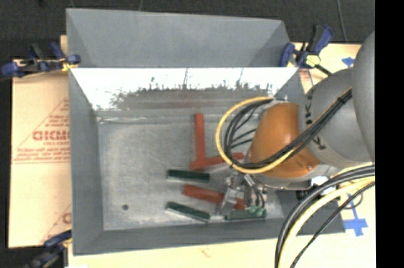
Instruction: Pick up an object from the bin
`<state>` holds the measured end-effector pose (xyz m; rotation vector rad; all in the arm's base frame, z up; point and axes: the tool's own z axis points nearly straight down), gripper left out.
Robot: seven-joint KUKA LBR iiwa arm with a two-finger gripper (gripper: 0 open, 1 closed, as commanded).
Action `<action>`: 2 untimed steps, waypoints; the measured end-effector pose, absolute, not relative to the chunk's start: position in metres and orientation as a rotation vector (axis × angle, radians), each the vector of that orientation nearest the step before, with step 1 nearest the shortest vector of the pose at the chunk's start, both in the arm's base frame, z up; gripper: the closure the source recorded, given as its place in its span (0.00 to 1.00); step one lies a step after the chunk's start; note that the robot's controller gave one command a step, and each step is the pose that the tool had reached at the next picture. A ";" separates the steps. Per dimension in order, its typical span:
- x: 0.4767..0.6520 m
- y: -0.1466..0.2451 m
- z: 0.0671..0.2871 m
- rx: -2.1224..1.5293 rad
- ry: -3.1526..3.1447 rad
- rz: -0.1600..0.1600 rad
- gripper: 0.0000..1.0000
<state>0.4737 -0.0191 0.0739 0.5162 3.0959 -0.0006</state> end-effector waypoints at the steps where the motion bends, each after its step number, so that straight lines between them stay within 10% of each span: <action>1: 0.493 -0.024 0.188 0.515 3.088 0.002 1.00; 2: 0.497 -0.030 0.264 -0.203 3.126 -0.003 1.00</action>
Offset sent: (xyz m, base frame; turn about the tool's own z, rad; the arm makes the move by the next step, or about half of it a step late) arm 0.0164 -0.0045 0.1100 0.0063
